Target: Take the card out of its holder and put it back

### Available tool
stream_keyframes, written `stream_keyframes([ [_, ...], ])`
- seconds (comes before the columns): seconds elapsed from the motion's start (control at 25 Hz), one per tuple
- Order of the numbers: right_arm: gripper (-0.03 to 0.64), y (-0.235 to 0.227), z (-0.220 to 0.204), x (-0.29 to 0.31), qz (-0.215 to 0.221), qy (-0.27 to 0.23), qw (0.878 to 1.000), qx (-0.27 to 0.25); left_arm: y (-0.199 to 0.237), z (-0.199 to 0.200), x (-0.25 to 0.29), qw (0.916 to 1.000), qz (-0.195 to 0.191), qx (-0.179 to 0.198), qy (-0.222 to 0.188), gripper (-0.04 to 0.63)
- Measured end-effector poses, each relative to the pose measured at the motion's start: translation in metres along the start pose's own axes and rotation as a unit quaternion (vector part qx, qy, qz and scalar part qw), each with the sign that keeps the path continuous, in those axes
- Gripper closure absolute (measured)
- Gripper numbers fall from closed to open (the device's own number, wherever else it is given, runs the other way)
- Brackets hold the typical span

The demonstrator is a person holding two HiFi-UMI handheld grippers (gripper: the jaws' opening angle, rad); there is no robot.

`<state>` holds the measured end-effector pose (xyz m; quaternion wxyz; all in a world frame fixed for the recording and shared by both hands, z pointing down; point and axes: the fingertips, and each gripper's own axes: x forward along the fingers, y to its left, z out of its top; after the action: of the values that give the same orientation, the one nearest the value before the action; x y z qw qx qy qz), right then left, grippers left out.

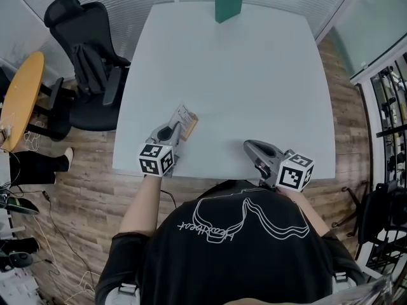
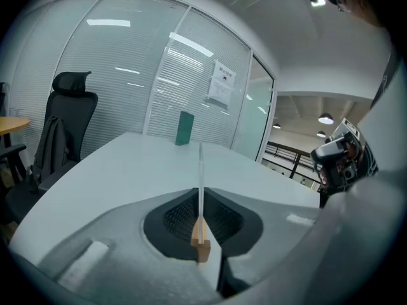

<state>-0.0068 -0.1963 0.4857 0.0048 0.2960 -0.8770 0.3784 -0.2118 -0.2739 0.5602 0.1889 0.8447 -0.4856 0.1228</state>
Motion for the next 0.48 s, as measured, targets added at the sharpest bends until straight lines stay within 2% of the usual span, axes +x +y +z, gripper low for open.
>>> stream_keyframes([
  [0.2,0.607,0.002,0.000,0.001,0.005,-0.002,1.000,-0.004,0.000,-0.013,0.005,0.9997,0.001,0.000,0.024,0.569],
  [0.48,0.607,0.000,-0.005,-0.006,0.006,0.005,1.000,0.003,0.000,-0.014,0.006,0.9996,0.013,0.004,0.025,0.569],
])
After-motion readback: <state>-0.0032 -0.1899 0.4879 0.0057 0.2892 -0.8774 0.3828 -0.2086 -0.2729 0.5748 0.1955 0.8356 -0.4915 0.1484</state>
